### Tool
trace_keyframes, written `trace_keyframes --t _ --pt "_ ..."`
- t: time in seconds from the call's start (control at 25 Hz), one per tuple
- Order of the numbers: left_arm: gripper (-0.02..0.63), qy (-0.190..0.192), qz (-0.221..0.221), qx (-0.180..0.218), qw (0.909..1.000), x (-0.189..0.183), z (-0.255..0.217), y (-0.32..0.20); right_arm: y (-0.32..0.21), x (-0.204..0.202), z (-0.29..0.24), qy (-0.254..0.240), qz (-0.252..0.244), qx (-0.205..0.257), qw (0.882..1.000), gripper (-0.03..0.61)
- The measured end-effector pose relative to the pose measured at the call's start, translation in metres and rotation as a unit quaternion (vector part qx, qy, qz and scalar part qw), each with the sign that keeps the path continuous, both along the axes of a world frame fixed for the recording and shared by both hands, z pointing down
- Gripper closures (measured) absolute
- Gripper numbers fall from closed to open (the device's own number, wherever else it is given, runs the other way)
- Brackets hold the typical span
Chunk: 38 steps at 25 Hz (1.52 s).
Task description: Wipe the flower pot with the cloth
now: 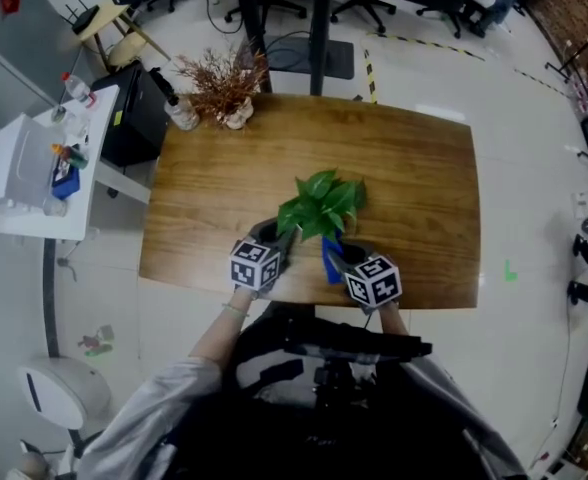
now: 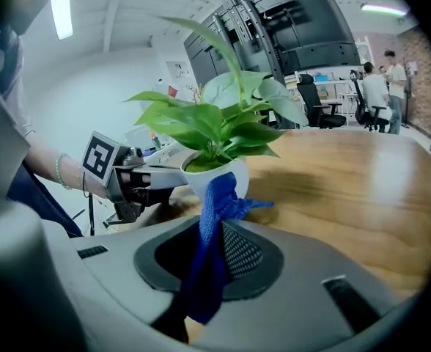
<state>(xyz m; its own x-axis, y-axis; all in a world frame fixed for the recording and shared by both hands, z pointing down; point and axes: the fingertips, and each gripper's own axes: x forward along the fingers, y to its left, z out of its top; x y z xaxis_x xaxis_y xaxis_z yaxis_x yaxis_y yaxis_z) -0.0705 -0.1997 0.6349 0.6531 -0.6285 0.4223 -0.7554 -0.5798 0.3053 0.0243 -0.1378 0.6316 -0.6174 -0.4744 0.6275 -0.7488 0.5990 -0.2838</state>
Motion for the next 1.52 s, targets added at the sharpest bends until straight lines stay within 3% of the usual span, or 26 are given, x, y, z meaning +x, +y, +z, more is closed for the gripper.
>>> trace_keyframes --t 0.36,0.56,0.76,1.52 --pt "0.561 -0.002 0.003 0.001 1.0 0.004 0.002 0.01 -0.033 0.04 -0.026 0.004 0.055 0.044 0.997 0.503" --pt "0.561 -0.002 -0.005 -0.005 1.0 0.004 0.002 0.009 -0.065 0.039 -0.034 0.002 0.052 0.071 0.996 0.502" --pt "0.561 0.0 -0.019 -0.001 0.9998 -0.006 -0.001 0.0 -0.078 0.028 -0.024 -0.01 0.038 0.061 0.997 0.502" --pt "0.576 0.017 -0.034 -0.007 0.9992 -0.012 -0.003 -0.018 0.009 -0.014 -0.005 -0.003 -0.022 0.013 1.0 0.502"
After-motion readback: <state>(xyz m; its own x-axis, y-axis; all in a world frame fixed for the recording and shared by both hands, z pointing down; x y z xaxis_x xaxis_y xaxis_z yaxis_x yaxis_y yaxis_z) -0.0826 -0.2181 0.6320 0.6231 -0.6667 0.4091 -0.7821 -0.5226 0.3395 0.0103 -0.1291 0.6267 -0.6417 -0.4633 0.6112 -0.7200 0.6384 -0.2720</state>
